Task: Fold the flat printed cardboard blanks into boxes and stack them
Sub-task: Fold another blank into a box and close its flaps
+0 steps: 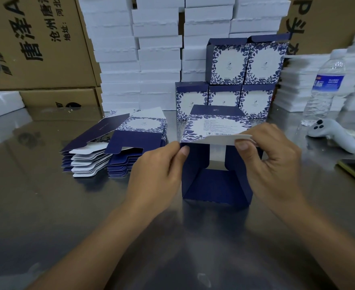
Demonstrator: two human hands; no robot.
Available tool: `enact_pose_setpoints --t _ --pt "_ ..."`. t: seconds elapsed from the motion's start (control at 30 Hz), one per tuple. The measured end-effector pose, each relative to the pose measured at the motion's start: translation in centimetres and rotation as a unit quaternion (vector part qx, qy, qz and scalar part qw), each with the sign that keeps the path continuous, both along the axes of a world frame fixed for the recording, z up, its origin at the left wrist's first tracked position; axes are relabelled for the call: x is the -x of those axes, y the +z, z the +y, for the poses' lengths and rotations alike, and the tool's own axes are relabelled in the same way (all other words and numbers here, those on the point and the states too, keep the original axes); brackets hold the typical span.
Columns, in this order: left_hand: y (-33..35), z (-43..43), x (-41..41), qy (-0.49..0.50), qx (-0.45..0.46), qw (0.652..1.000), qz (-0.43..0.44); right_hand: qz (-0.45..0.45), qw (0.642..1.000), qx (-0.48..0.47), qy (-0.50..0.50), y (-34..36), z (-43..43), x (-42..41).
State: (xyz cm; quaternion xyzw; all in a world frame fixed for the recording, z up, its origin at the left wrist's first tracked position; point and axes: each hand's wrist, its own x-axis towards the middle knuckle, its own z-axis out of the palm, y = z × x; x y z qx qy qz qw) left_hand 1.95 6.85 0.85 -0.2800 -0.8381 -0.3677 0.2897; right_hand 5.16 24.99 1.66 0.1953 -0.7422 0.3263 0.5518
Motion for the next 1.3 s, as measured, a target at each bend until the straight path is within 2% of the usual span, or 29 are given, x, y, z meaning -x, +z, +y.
enact_pose_setpoints --t 0.27,0.4,0.7,0.93,1.07,1.17,1.3 --pt "-0.1 0.0 0.2 -0.008 -0.017 1.000 -0.012 -0.004 1.000 0.000 -0.016 -0.1 0.0 0.1" --pt "0.1 -0.2 0.1 0.032 0.024 0.999 0.037 0.003 1.000 0.001 -0.014 -0.3 0.0 0.1" --pt "0.5 -0.6 0.2 0.052 0.039 0.990 0.121 0.013 1.000 -0.001 -0.005 -0.3 -0.1 0.0" --pt "0.5 -0.5 0.2 0.033 0.018 0.996 0.077 0.016 1.000 -0.010 -0.020 -0.2 0.0 0.0" --pt "0.1 -0.2 0.3 0.017 0.016 1.000 0.013 -0.001 1.000 0.003 -0.010 -0.3 0.1 0.0" --pt "-0.4 -0.3 0.5 0.013 0.048 0.998 -0.047 -0.017 1.000 0.011 -0.009 -0.4 0.2 0.0" --pt "-0.8 -0.4 0.8 0.012 0.070 0.996 -0.056 -0.028 0.999 0.011 -0.012 -0.4 0.3 -0.1"
